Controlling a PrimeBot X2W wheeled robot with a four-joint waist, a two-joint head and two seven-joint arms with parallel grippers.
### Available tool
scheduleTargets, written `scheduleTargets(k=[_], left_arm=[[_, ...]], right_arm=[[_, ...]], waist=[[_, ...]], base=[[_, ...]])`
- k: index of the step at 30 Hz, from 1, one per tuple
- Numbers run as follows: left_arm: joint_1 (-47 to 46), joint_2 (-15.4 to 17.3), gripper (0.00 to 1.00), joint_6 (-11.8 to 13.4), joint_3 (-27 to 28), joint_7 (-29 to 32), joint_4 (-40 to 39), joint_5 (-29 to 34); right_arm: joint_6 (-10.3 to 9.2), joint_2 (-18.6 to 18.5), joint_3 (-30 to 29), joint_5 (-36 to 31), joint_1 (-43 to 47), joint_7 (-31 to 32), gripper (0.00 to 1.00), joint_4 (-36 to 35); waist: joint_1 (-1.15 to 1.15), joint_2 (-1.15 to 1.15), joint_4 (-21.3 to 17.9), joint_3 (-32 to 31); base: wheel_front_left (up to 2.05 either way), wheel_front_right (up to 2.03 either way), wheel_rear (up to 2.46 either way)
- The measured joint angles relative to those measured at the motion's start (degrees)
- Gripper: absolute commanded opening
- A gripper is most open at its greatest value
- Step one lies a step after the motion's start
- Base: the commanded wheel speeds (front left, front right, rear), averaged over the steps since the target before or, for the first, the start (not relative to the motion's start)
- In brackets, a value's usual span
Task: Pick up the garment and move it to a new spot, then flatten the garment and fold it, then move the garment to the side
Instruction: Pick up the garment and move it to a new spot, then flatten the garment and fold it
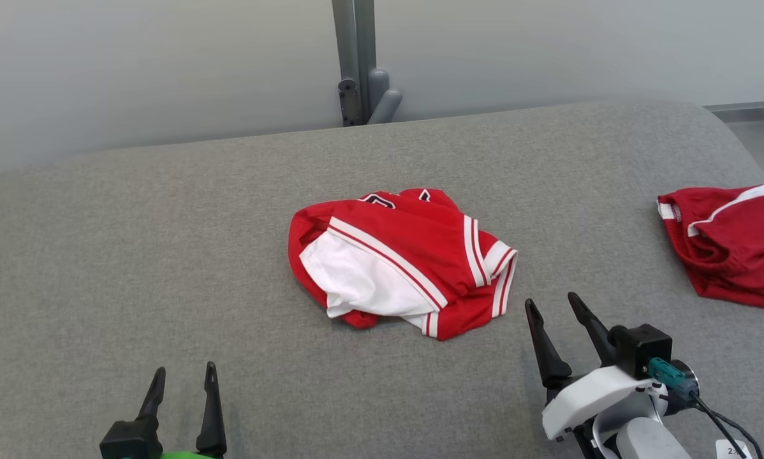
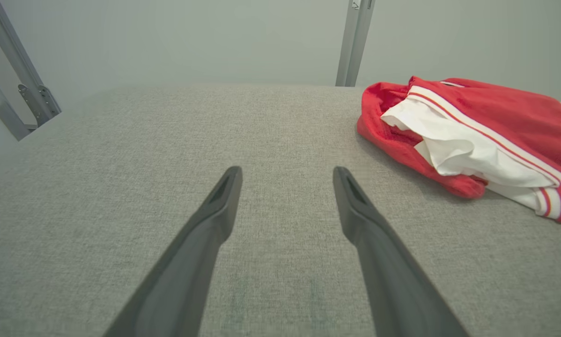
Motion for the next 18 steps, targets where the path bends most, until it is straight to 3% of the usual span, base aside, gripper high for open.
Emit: scheduleTargets(k=[12,18], left_arm=[[-2.6,-0.4,1.00,-1.1,-2.5,0.0,0.4,-0.2],[-3.7,-0.4,1.00,-0.8,-4.0,0.0,0.6,-0.7]], right_arm=[[0.00,0.0,1.6,2.0,-3.0,0.0,1.00,3.5],[0.00,0.0,-0.7,5.4,-6.9,0.0,1.00,8.7]], waist=[[0.00,0.00,4.5,1.8],[0.00,0.00,7.7,4.1]], base=[[0.00,0.00,0.00],[0.00,0.00,0.00]])
